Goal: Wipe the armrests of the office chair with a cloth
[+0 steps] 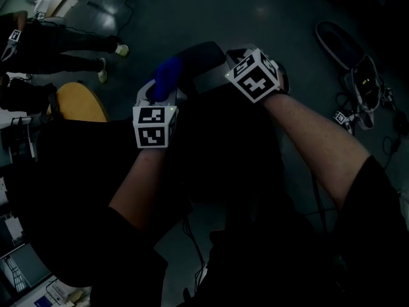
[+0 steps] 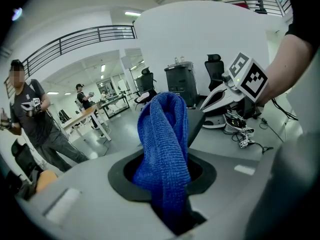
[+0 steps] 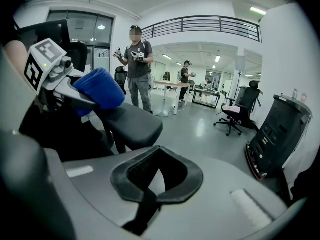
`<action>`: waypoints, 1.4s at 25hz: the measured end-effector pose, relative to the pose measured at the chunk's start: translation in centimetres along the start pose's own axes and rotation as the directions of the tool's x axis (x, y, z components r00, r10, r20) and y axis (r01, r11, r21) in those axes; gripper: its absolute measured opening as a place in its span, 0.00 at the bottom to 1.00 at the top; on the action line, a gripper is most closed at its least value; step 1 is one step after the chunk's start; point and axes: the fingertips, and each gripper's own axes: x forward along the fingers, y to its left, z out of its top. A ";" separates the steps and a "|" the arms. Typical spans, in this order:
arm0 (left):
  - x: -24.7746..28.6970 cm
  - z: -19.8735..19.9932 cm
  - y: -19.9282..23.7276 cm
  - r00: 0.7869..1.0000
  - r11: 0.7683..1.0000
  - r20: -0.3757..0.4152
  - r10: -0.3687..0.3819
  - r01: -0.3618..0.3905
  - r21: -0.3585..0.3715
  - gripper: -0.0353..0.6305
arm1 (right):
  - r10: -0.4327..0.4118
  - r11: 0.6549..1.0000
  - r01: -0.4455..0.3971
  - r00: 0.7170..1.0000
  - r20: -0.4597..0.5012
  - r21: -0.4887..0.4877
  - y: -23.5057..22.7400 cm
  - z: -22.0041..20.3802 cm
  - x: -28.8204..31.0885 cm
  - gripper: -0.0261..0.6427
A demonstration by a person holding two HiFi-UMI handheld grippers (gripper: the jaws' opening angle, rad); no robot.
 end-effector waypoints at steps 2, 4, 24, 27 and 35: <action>0.1 0.2 -0.1 1.000 1.000 0.001 0.001 -0.001 0.000 0.24 | 0.002 1.000 -0.002 1.000 0.001 0.002 0.1 0.1 0.0 0.04; 0.2 0.5 -0.5 1.000 1.000 0.004 -0.005 0.005 0.002 0.24 | 0.003 1.000 -0.003 1.000 0.003 0.004 0.2 0.1 0.0 0.04; 2.8 5.2 -6.3 0.992 0.994 0.068 -0.103 0.101 0.037 0.24 | 0.003 1.000 -0.003 1.000 0.010 0.031 0.4 0.0 0.0 0.04; 3.3 5.9 -7.1 0.991 0.993 0.070 -0.116 0.114 0.039 0.24 | 0.007 0.999 -0.008 1.000 0.011 0.041 0.4 0.1 0.0 0.04; 4.1 7.6 -9.7 0.985 0.988 0.077 -0.156 0.154 0.027 0.24 | 0.042 0.997 -0.043 0.999 0.015 0.056 1.1 0.0 -0.5 0.04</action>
